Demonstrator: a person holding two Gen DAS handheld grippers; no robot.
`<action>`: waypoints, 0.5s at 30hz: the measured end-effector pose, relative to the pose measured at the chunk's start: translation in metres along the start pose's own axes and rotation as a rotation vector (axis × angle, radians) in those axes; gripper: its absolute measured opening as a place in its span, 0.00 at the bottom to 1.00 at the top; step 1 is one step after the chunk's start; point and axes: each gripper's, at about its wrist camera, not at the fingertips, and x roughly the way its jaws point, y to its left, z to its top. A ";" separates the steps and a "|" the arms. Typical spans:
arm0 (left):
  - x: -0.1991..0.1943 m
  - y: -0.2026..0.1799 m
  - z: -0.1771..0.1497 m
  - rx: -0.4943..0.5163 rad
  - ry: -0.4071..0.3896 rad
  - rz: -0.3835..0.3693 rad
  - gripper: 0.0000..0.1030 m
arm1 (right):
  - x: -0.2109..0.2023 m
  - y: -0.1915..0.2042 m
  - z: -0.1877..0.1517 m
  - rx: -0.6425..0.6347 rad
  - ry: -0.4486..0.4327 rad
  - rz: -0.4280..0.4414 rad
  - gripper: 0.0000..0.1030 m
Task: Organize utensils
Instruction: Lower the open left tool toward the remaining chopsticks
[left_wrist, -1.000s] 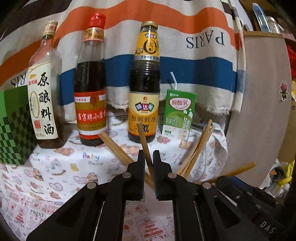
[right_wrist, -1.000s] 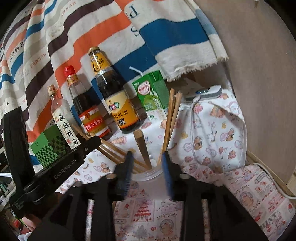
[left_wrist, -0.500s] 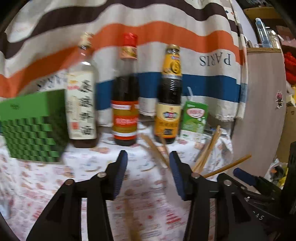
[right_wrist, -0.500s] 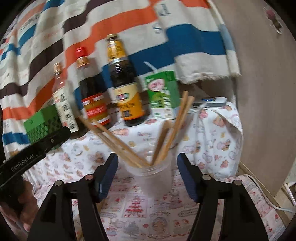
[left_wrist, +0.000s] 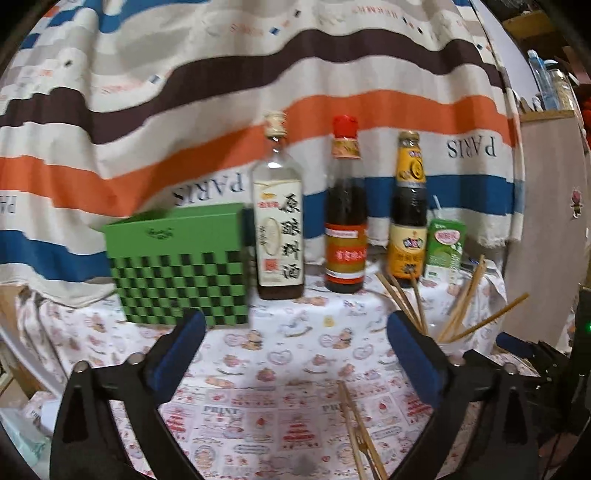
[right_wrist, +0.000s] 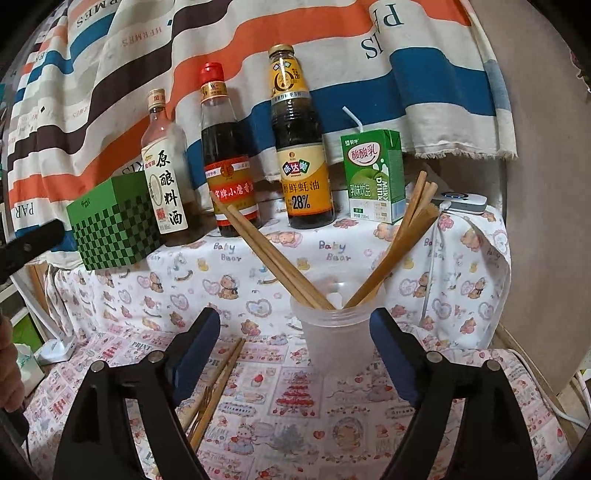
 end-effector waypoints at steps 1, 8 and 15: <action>-0.001 0.000 -0.003 0.001 0.003 0.011 0.98 | 0.000 0.001 0.000 -0.004 0.005 -0.002 0.83; 0.025 -0.001 -0.037 -0.034 0.209 0.073 0.99 | -0.002 0.000 0.003 0.001 0.009 -0.027 0.95; 0.044 0.004 -0.063 -0.063 0.309 0.060 0.99 | 0.004 0.002 0.000 -0.014 0.034 -0.032 0.99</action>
